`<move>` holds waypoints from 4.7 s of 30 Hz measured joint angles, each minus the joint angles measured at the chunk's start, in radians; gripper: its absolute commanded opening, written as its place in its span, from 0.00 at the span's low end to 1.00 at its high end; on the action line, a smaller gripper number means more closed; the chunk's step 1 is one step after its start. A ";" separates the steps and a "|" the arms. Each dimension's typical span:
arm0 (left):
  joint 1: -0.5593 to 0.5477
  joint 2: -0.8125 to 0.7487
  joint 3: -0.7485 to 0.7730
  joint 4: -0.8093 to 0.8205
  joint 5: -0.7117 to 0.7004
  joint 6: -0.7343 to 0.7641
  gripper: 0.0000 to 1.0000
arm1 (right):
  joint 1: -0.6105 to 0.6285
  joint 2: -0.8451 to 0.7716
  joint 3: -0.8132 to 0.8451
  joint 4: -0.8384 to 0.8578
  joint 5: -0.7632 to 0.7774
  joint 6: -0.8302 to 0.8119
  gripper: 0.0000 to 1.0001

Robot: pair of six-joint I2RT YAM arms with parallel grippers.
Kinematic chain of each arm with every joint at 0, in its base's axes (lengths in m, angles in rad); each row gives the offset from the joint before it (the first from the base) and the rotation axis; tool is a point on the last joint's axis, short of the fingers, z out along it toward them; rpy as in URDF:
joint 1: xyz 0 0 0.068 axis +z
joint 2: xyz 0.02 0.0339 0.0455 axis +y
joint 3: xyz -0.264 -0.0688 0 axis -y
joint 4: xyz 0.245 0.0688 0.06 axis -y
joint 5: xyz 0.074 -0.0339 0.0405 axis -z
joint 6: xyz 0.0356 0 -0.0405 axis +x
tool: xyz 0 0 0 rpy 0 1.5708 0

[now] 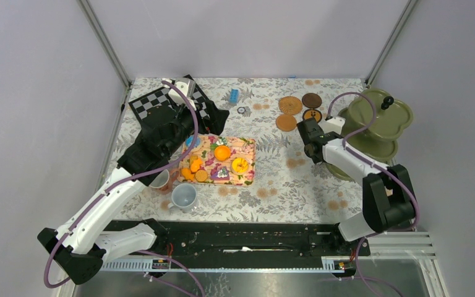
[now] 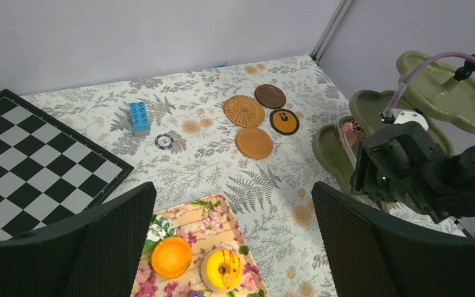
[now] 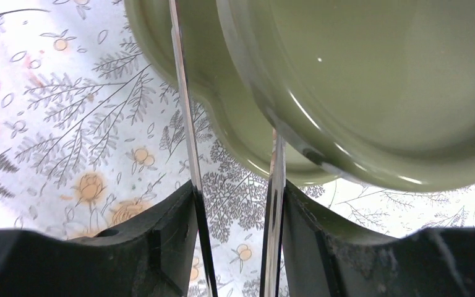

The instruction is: Serve the afternoon tea

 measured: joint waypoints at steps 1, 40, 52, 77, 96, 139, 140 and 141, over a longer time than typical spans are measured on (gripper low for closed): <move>0.000 0.000 0.000 0.000 0.000 0.000 0.99 | 0.003 -0.022 -0.005 0.000 -0.013 -0.009 0.53; 0.021 0.023 0.000 -0.008 -0.076 0.026 0.99 | 0.494 -0.062 0.137 0.189 -0.768 -0.366 0.54; 0.023 0.023 0.000 -0.008 -0.076 0.026 0.99 | 0.515 0.124 0.325 0.086 -0.678 -0.228 0.55; 0.035 0.022 0.000 -0.008 -0.077 0.026 0.99 | 0.517 0.285 0.525 -0.041 -0.683 -0.397 0.60; 0.068 -0.005 -0.003 -0.008 -0.129 0.014 0.99 | 0.579 0.451 0.731 -0.198 -0.577 -0.424 0.61; 0.078 -0.005 -0.006 -0.008 -0.129 0.007 0.99 | 0.609 0.428 0.761 -0.222 -0.522 -0.376 0.49; 0.079 -0.005 -0.006 -0.008 -0.128 0.007 0.99 | 0.610 0.416 0.758 -0.219 -0.522 -0.375 0.49; 0.079 -0.005 -0.006 -0.008 -0.128 0.007 0.99 | 0.610 0.403 0.753 -0.214 -0.522 -0.373 0.49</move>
